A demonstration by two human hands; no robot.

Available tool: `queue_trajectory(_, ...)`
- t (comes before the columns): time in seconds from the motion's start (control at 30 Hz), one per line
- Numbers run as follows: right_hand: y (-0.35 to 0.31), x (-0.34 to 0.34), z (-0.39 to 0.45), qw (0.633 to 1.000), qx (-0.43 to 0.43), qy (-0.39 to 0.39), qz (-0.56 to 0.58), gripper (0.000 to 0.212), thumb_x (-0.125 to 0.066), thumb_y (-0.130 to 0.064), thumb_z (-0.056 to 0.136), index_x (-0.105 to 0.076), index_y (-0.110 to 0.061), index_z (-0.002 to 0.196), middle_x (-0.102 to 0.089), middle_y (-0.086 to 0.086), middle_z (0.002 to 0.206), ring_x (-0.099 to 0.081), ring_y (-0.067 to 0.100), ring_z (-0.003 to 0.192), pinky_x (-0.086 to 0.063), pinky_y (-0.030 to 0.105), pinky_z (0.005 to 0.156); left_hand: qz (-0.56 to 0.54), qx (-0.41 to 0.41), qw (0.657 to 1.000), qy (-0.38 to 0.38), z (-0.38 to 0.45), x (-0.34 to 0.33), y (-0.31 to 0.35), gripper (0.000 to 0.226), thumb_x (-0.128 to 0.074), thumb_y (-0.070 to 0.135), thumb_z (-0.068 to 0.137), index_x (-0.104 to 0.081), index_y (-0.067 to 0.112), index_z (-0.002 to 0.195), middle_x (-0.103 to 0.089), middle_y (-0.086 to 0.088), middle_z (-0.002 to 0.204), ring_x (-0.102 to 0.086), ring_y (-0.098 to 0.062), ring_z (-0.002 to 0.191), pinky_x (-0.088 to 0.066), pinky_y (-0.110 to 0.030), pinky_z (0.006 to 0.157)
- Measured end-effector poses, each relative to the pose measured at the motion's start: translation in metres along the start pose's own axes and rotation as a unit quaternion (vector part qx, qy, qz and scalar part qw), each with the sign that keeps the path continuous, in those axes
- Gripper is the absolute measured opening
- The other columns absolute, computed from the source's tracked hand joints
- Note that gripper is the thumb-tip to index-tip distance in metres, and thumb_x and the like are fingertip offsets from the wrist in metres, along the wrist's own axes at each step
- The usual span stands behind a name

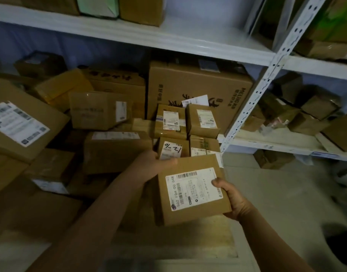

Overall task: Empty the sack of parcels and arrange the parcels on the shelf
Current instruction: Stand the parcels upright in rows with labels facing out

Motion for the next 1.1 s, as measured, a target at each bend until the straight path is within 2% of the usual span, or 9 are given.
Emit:
queue_trajectory(0.13, 0.018, 0.034, -0.013, 0.999, -0.043, 0.006, -0.006, 0.095, -0.091, -0.032, 0.034, -0.059, -0.005, 0.12, -0.067, 0.025, 0.114, -0.07, 0.034, 0.093, -0.059, 0.042, 0.073, 0.009, 0.102, 0.994, -0.032, 0.014, -0.053, -0.032, 0.021, -0.066, 0.029, 0.085, -0.065, 0.024, 0.106, -0.07, 0.006, 0.105, -0.063, -0.014, 0.098, -0.045, -0.028, 0.077)
queue_trajectory(0.23, 0.031, 0.054, -0.024, 0.996, -0.082, 0.025, -0.036, 0.074, -0.077, -0.031, 0.055, -0.058, -0.007, 0.122, -0.068, 0.023, 0.113, -0.069, 0.034, 0.094, -0.058, 0.041, 0.073, 0.025, 0.176, 0.978, -0.109, 0.017, -0.085, -0.064, 0.012, -0.063, 0.028, 0.087, -0.067, 0.024, 0.098, -0.071, 0.007, 0.1, -0.064, -0.011, 0.093, -0.047, -0.029, 0.077)
queue_trajectory(0.33, 0.049, 0.072, -0.029, 0.983, -0.148, 0.058, -0.088, 0.059, -0.064, -0.051, 0.079, -0.059, -0.013, 0.124, -0.069, 0.02, 0.114, -0.069, 0.032, 0.099, -0.057, 0.04, 0.075, 0.024, 0.239, 0.962, -0.128, 0.019, -0.101, -0.095, 0.024, -0.067, 0.029, 0.083, -0.067, 0.02, 0.106, -0.07, 0.0, 0.108, -0.062, -0.019, 0.104, -0.048, -0.034, 0.086)
queue_trajectory(0.4, 0.058, 0.082, -0.028, 0.972, -0.177, 0.084, -0.13, 0.06, -0.049, -0.061, 0.084, -0.062, -0.016, 0.121, -0.071, 0.017, 0.111, -0.068, 0.032, 0.101, -0.057, 0.04, 0.079, 0.041, 0.258, 0.957, -0.125, 0.021, -0.111, -0.108, 0.025, -0.064, 0.03, 0.086, -0.065, 0.018, 0.107, -0.066, -0.001, 0.109, -0.057, -0.021, 0.109, -0.043, -0.035, 0.092)
queue_trajectory(0.53, 0.062, 0.097, -0.019, 0.945, -0.195, 0.15, -0.217, 0.058, -0.046, -0.064, 0.086, -0.067, -0.017, 0.114, -0.073, 0.012, 0.106, -0.065, 0.031, 0.106, -0.045, 0.051, 0.101, 0.025, 0.248, 0.965, -0.085, 0.031, -0.126, -0.121, 0.019, -0.054, 0.024, 0.093, -0.061, 0.016, 0.108, -0.065, -0.005, 0.117, -0.057, -0.023, 0.114, -0.043, -0.038, 0.1)
queue_trajectory(0.67, 0.059, 0.104, -0.012, 0.928, -0.204, 0.185, -0.25, 0.048, -0.041, -0.052, 0.095, -0.066, -0.013, 0.109, -0.07, 0.014, 0.101, -0.063, 0.032, 0.102, -0.039, 0.055, 0.105, -0.008, 0.216, 0.976, -0.031, 0.041, -0.135, -0.123, 0.027, -0.053, 0.013, 0.093, -0.056, 0.013, 0.12, -0.062, -0.008, 0.126, -0.056, -0.025, 0.12, -0.047, -0.037, 0.096)
queue_trajectory(0.8, 0.055, 0.108, -0.006, 0.928, -0.187, 0.192, -0.26, 0.042, -0.038, -0.044, 0.097, -0.066, -0.013, 0.1, -0.068, 0.015, 0.092, -0.063, 0.034, 0.095, -0.042, 0.054, 0.101, -0.037, 0.18, 0.983, -0.002, 0.046, -0.14, -0.121, 0.032, -0.052, 0.009, 0.093, -0.053, 0.015, 0.124, -0.06, -0.007, 0.129, -0.055, -0.027, 0.122, -0.048, -0.034, 0.087)
queue_trajectory(0.97, 0.047, 0.113, 0.002, 0.917, -0.184, 0.2, -0.293, 0.037, -0.043, -0.038, 0.095, -0.067, -0.009, 0.097, -0.067, 0.021, 0.099, -0.064, 0.037, 0.097, -0.047, 0.051, 0.096, -0.036, 0.165, 0.985, 0.032, 0.049, -0.138, -0.12, 0.022, -0.051, 0.008, 0.093, -0.059, 0.015, 0.113, -0.061, -0.009, 0.127, -0.057, -0.027, 0.12, -0.049, -0.029, 0.08)
queue_trajectory(1.1, 0.041, 0.127, 0.009, 0.899, -0.159, 0.273, -0.304, 0.044, -0.057, -0.041, 0.085, -0.063, -0.003, 0.107, -0.067, 0.019, 0.099, -0.063, 0.031, 0.087, -0.051, 0.039, 0.076, -0.017, 0.137, 0.989, 0.055, 0.045, -0.133, -0.117, 0.02, -0.055, 0.011, 0.092, -0.058, 0.016, 0.111, -0.063, -0.004, 0.122, -0.06, -0.021, 0.113, -0.049, -0.022, 0.074)
Point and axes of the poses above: each hand's wrist, its own z-axis towards the middle knuckle, its own x-axis out of the back of the hand, y = z × x, the point moved 6 cm from there along z, towards the middle knuckle
